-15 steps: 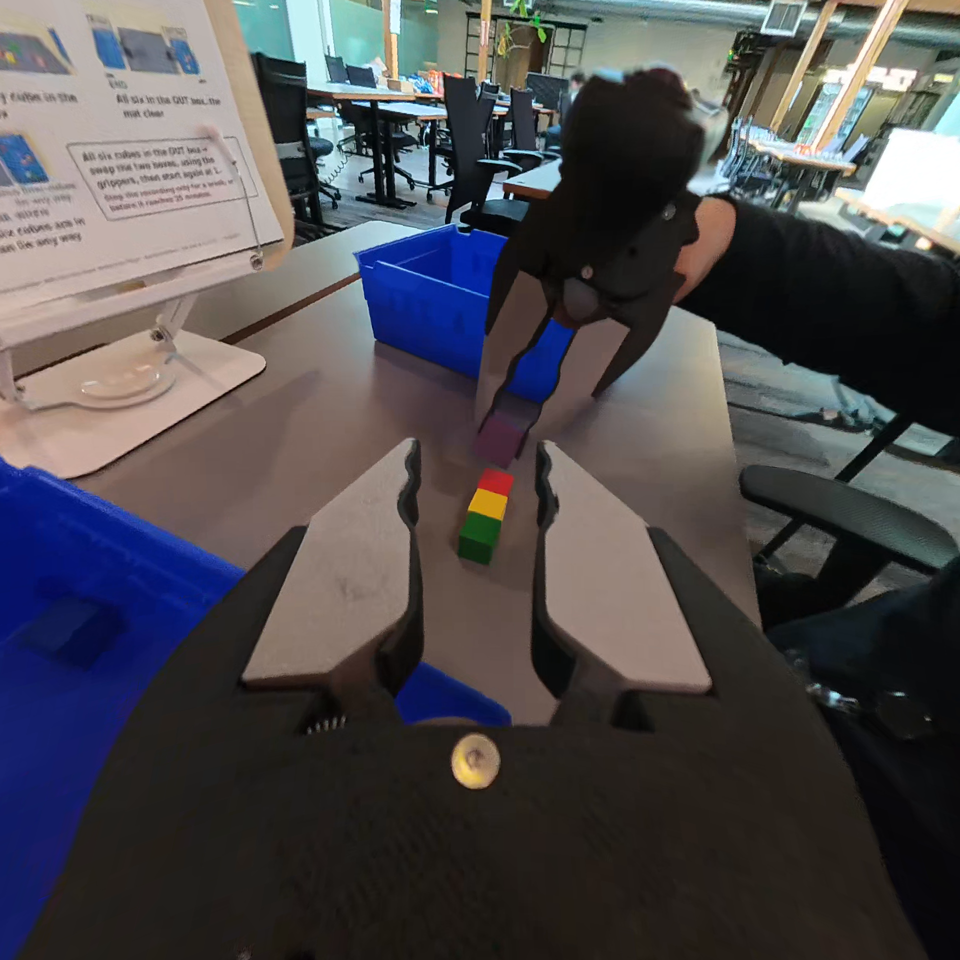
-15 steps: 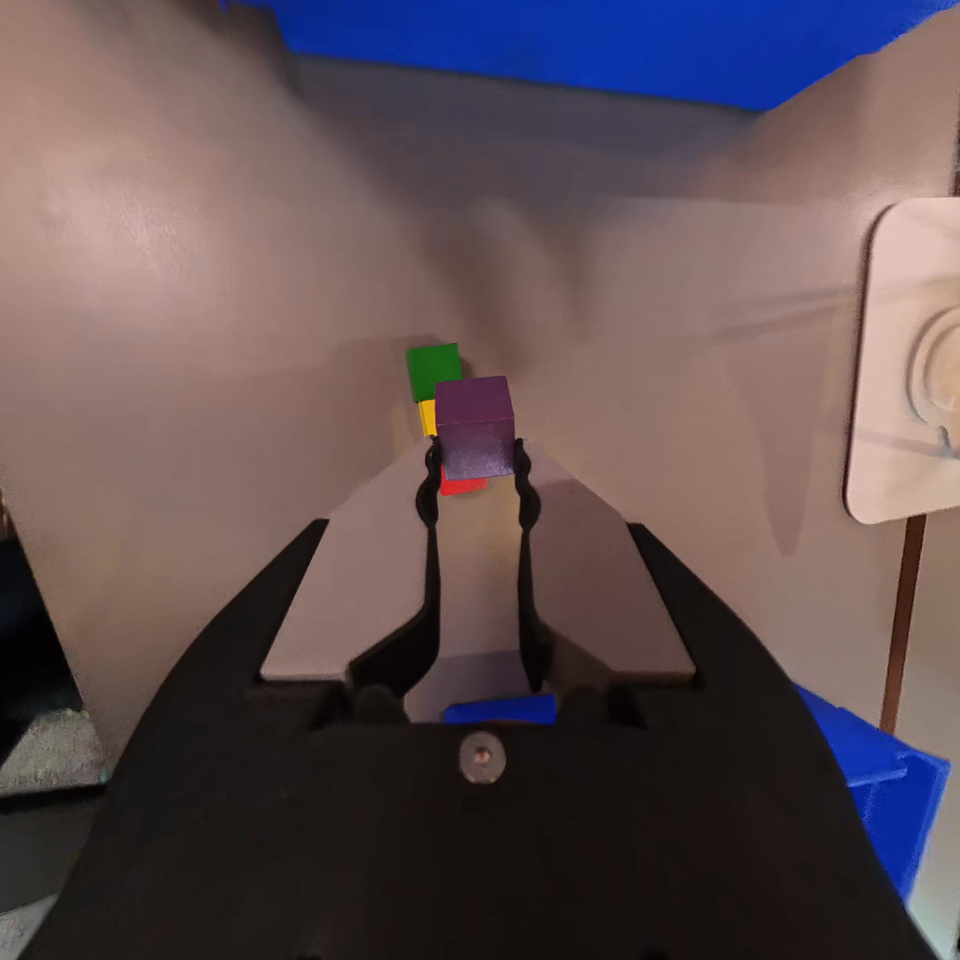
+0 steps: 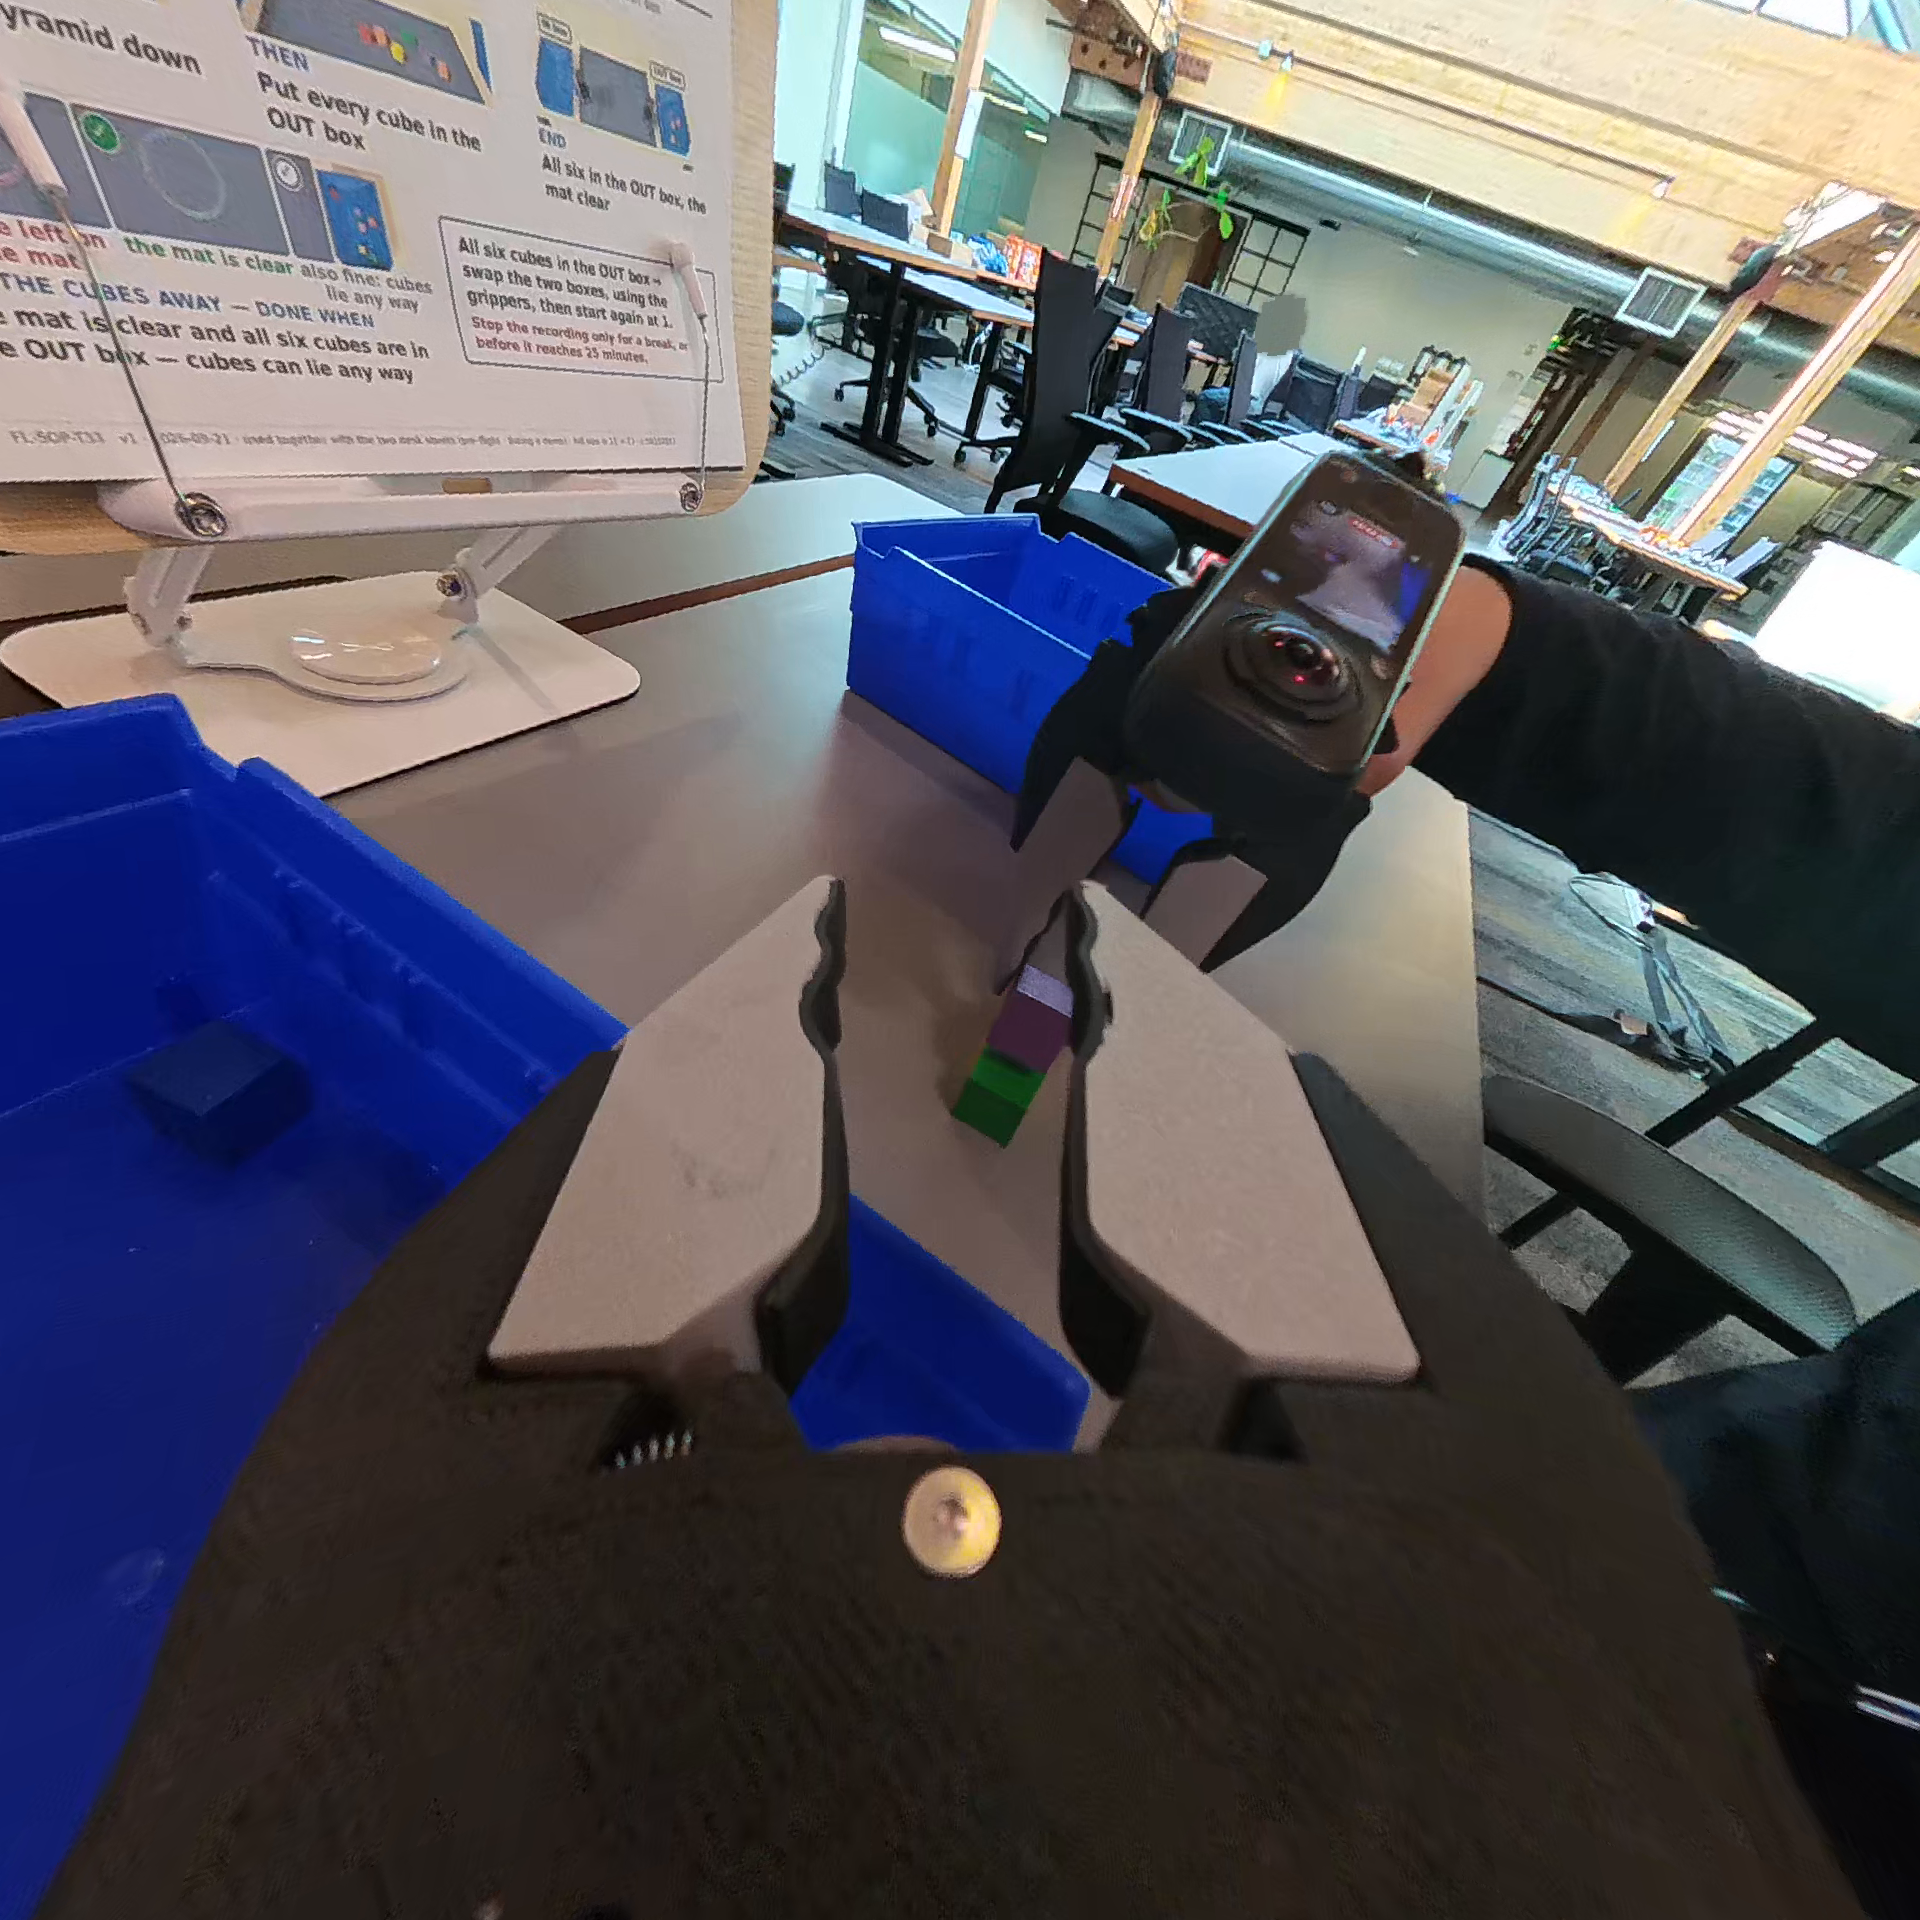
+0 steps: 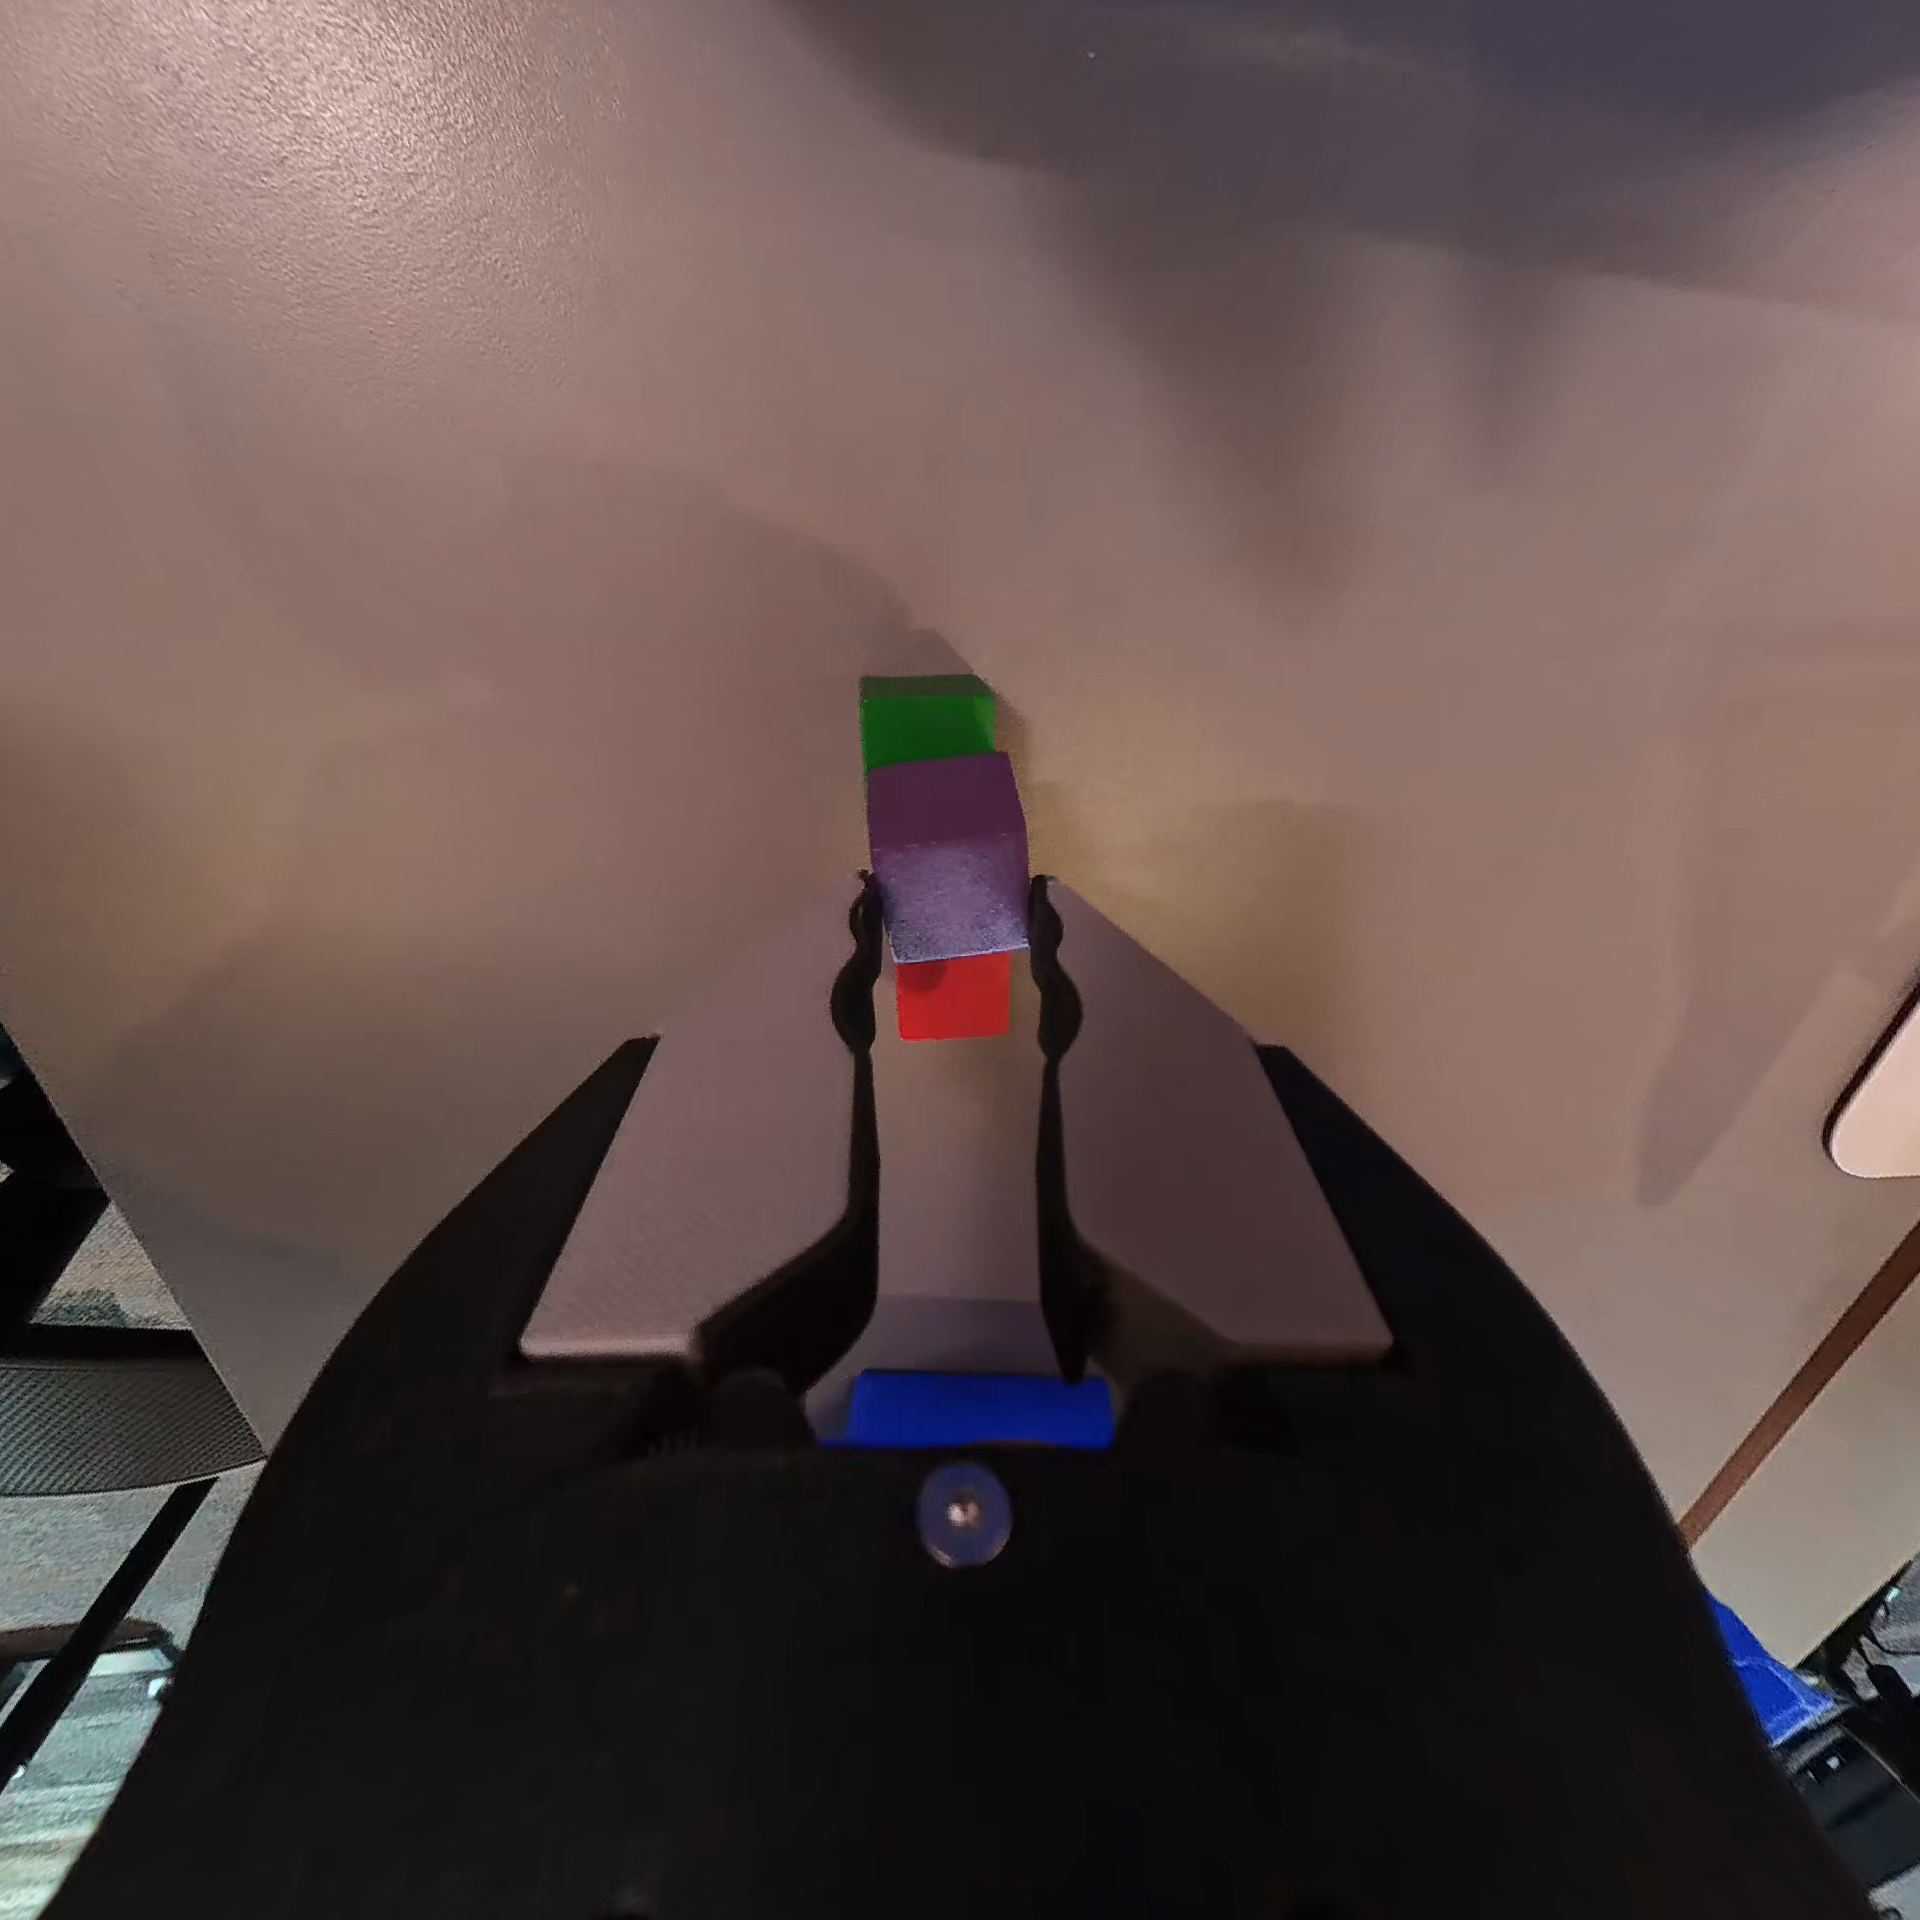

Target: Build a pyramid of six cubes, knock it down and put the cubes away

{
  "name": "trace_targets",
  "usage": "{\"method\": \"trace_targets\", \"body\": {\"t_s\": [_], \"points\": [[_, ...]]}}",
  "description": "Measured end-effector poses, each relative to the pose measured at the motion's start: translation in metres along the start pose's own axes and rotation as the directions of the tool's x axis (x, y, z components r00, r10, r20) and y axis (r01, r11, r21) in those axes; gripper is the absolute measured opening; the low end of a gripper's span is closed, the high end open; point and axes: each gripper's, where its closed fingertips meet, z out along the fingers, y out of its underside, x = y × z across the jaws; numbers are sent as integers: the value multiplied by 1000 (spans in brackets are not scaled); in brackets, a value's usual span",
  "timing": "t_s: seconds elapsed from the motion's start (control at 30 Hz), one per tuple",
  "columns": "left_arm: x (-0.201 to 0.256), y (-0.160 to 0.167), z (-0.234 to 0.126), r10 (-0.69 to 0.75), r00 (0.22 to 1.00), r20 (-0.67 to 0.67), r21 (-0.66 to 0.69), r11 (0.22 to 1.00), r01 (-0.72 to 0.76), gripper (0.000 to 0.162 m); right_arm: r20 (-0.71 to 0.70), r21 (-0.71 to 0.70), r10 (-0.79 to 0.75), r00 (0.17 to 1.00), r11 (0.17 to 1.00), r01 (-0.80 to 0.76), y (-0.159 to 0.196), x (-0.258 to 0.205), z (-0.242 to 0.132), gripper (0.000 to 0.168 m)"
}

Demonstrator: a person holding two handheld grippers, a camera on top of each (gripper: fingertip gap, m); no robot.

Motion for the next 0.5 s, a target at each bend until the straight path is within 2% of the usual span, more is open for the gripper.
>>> {"method": "trace_targets", "body": {"t_s": [0.5], "points": [[-2,5,4,-10,1000,7,-24,1000,10,41,9,-17,0,1000,1000,0,1,-1,3,28]]}}
